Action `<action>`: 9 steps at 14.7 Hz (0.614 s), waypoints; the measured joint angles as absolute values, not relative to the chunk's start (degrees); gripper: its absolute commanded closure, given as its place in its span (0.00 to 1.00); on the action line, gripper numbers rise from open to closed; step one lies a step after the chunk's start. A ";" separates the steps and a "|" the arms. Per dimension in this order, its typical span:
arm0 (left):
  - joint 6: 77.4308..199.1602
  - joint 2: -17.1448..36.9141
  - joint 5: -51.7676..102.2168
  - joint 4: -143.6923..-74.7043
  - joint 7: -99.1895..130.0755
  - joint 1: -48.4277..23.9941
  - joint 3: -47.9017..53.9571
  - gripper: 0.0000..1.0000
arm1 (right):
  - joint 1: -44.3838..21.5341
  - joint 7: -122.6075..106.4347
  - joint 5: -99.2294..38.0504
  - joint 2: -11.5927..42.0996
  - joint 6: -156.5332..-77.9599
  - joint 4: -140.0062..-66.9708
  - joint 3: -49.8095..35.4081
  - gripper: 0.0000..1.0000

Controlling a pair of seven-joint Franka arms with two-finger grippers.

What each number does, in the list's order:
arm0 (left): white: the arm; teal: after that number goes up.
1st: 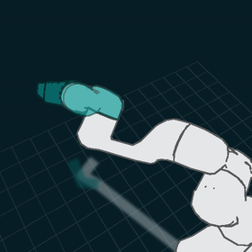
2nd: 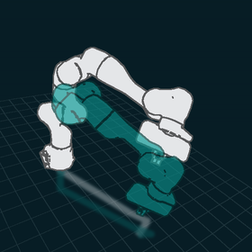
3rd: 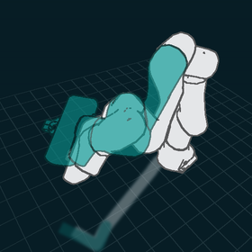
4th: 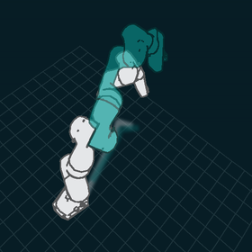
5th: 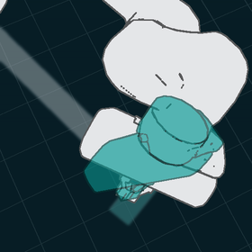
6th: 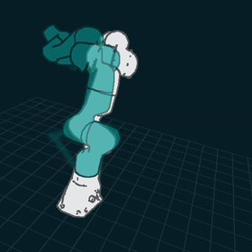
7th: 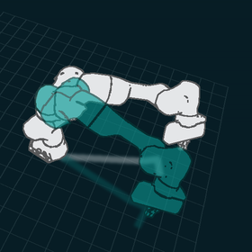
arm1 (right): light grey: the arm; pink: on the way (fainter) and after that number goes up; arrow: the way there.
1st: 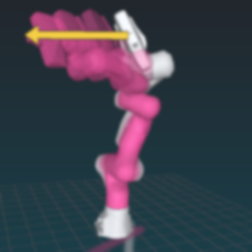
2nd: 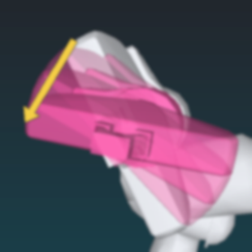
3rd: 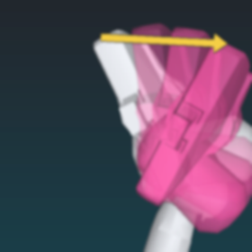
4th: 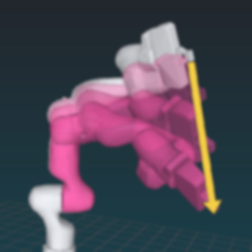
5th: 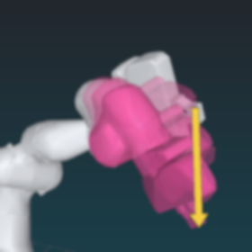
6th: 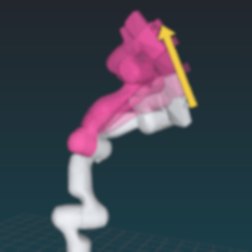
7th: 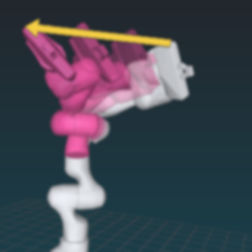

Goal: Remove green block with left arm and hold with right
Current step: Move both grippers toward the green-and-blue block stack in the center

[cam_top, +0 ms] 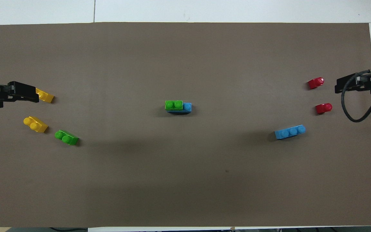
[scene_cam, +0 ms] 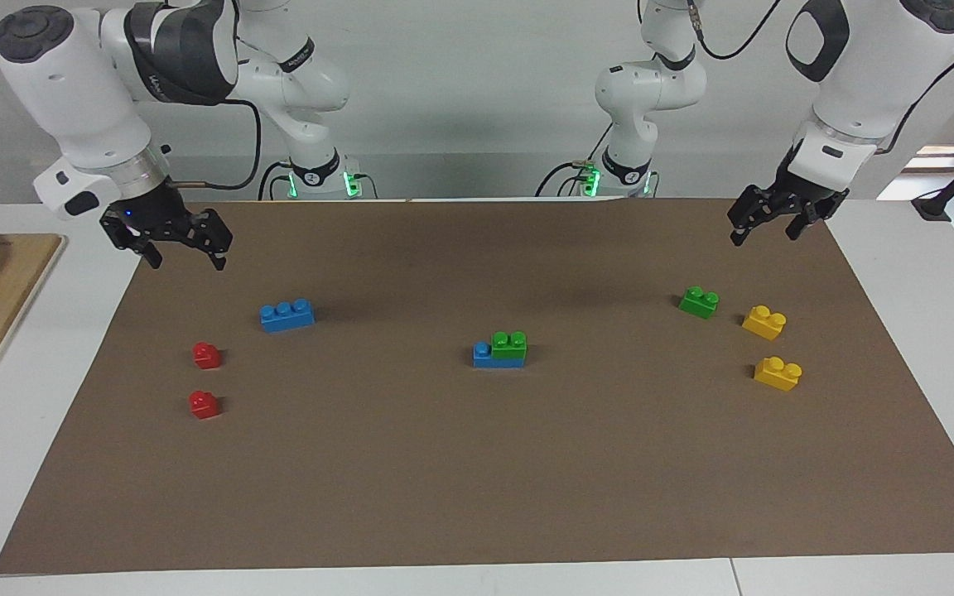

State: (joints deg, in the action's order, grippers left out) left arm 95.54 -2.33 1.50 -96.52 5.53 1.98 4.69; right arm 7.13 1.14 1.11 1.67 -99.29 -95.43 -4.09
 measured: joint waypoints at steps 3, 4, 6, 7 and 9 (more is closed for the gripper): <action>95.54 -2.33 1.50 -96.52 5.58 1.98 4.67 0.00 | 7.08 13.79 1.08 1.70 -101.41 -95.85 -4.19 0.07; 95.54 -2.33 1.50 -96.52 5.60 1.98 4.67 0.00 | 6.96 20.61 1.07 1.86 -101.48 -96.09 -4.40 0.07; 95.54 -2.33 1.50 -96.52 5.64 1.98 4.67 0.00 | 5.84 35.16 0.36 2.83 -101.42 -96.59 -4.69 0.07; 95.54 -2.33 1.50 -96.52 5.76 1.98 4.67 0.00 | 4.86 42.71 -0.97 3.52 -101.39 -96.84 -4.73 0.07; 95.54 -2.33 1.50 -96.52 8.10 1.96 4.71 0.00 | 3.06 57.97 -5.40 5.16 -101.37 -97.19 -4.82 0.07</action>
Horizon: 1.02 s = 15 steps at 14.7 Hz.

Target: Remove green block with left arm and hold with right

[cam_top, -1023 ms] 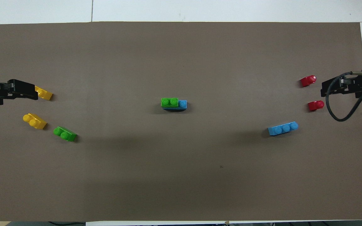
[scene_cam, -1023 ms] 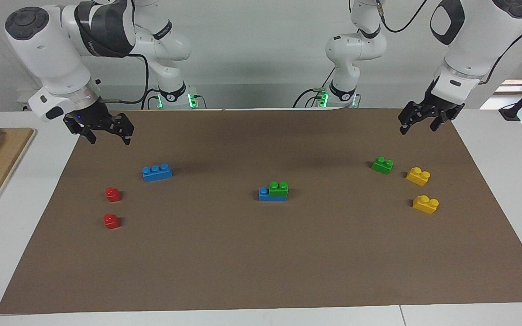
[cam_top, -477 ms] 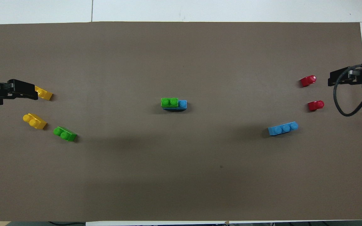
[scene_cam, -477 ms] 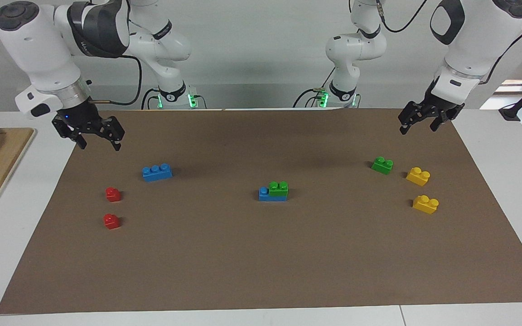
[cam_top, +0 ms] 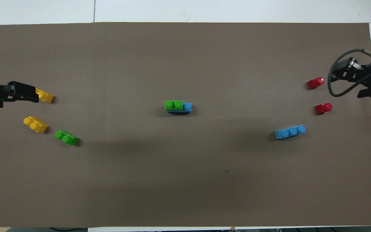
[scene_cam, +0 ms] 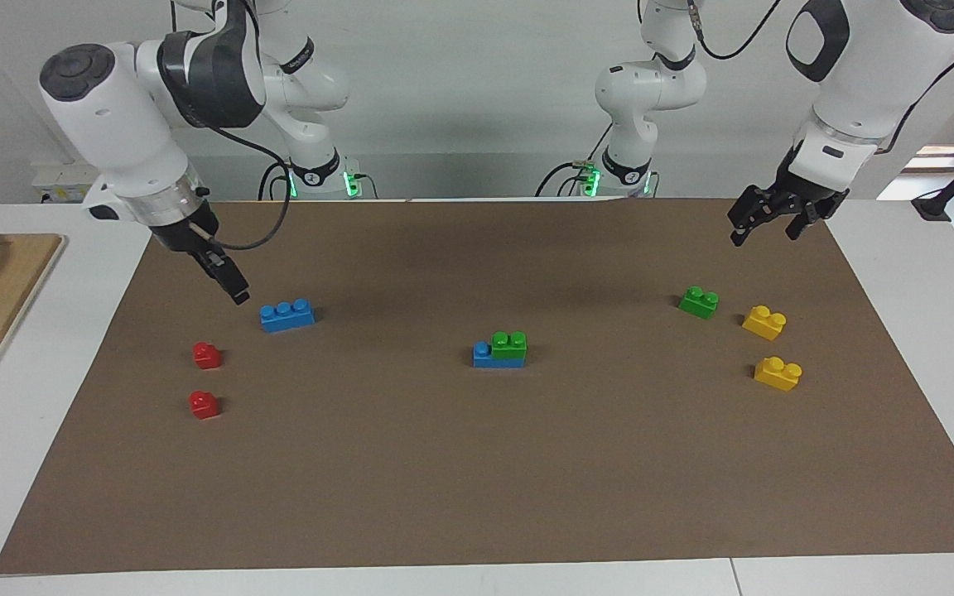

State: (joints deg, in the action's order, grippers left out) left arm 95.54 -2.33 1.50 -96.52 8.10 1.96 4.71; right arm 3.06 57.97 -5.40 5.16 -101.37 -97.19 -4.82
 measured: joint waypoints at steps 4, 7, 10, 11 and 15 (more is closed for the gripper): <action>95.54 -2.39 1.58 -97.00 23.72 -1.16 5.57 0.00 | 0.32 76.77 -15.43 8.69 -101.86 -97.36 -4.93 0.07; 95.72 -2.83 1.63 -98.43 38.57 -5.32 5.88 0.00 | -1.66 84.66 -22.43 11.36 -104.28 -97.39 -4.98 0.07; 99.55 -3.89 1.71 -101.30 58.55 -10.92 6.00 0.00 | -3.93 87.33 -25.16 13.61 -106.25 -97.43 -5.03 0.07; 101.40 -4.15 1.72 -102.39 65.86 -13.01 6.04 0.00 | -4.42 87.56 -26.69 14.23 -106.94 -97.52 -5.04 0.07; 107.07 -4.31 1.73 -105.47 88.85 -19.25 6.16 0.00 | -6.72 87.57 -29.95 15.67 -111.88 -99.27 -5.07 0.06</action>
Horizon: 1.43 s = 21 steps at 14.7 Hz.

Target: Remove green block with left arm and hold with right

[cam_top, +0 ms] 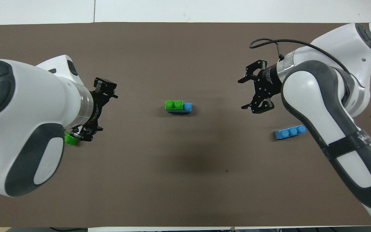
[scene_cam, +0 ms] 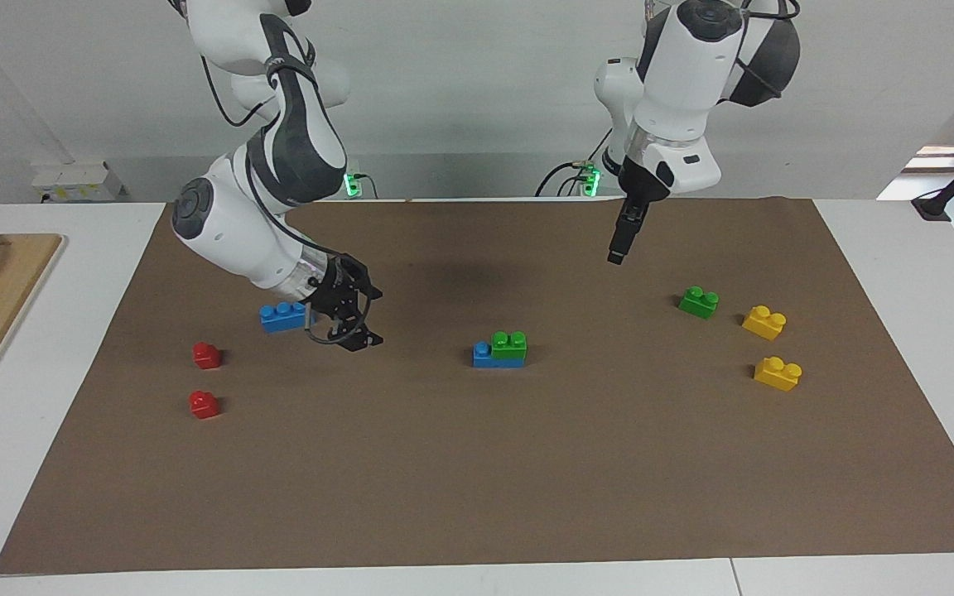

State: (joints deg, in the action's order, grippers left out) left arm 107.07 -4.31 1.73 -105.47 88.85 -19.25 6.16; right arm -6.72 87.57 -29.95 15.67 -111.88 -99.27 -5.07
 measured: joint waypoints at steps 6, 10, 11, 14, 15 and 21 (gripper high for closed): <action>114.52 1.40 1.73 -107.63 110.21 -26.16 6.17 0.00 | -9.91 86.63 -33.18 18.43 -118.92 -102.13 -5.16 0.06; 119.16 6.24 1.73 -107.55 116.59 -27.36 6.07 0.00 | -12.45 86.48 -34.95 20.69 -123.69 -102.62 -5.20 0.06; 119.83 7.18 1.73 -107.46 117.34 -27.67 6.05 0.00 | -13.23 86.48 -35.28 21.36 -125.08 -102.70 -5.20 0.06; 122.13 10.11 1.20 -106.48 120.52 -28.79 5.96 0.00 | -15.45 86.48 -36.00 23.04 -128.53 -102.79 -5.22 0.06; 122.92 10.82 1.17 -106.22 121.20 -28.90 5.94 0.00 | -16.03 86.48 -36.77 23.38 -129.37 -102.81 -5.22 0.06; 124.93 18.77 -3.41 -100.27 126.97 -28.94 5.65 0.00 | -18.07 86.48 -37.76 24.98 -133.07 -102.92 -5.23 0.06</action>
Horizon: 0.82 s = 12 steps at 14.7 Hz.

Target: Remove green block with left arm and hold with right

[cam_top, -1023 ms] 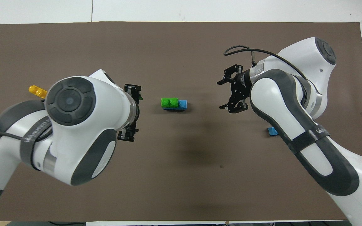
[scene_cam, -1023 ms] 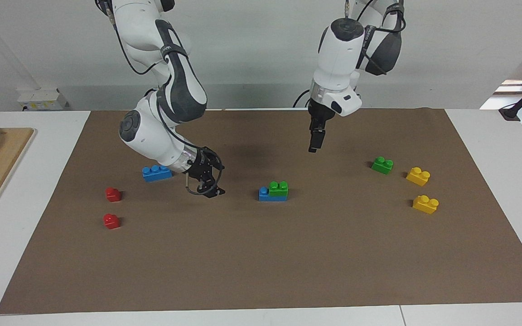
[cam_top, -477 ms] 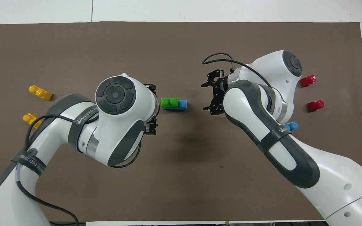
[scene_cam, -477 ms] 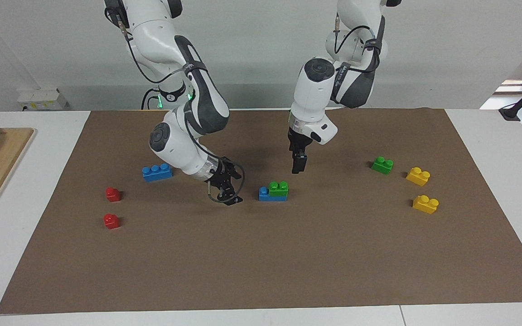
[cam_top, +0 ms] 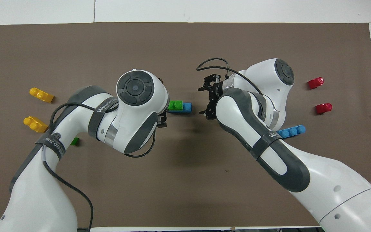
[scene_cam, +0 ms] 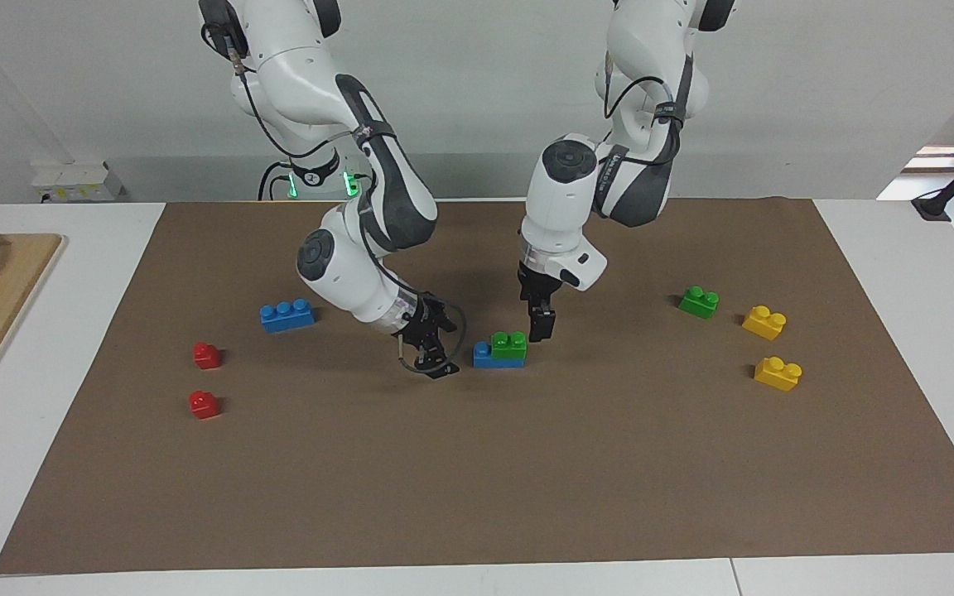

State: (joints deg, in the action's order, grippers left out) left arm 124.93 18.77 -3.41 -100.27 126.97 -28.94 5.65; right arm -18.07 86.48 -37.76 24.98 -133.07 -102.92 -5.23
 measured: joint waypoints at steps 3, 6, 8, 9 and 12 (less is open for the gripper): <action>125.55 22.49 -4.41 -97.33 128.00 -28.95 5.66 0.00 | -20.16 86.48 -40.64 26.26 -136.57 -102.93 -5.24 0.06; 125.59 23.40 -4.45 -97.21 128.20 -29.09 5.76 0.00 | -21.41 86.52 -40.91 27.12 -138.54 -102.95 -5.23 0.06; 125.73 23.68 -4.45 -97.79 129.32 -29.78 5.79 0.00 | -21.63 86.52 -40.91 27.92 -139.61 -102.96 -5.24 0.06; 126.17 23.84 -4.46 -98.19 130.18 -30.28 5.82 0.00 | -21.97 86.52 -40.92 28.37 -140.47 -102.96 -5.23 0.06; 126.63 24.17 -4.49 -98.78 131.64 -31.09 5.77 0.00 | -23.37 86.52 -40.92 29.35 -142.90 -102.97 -5.24 0.06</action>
State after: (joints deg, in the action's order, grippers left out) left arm 126.63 24.17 -4.49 -98.78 131.64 -31.09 5.77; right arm -23.37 86.52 -40.92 29.35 -142.90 -102.97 -5.24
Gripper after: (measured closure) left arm 0.000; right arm 0.097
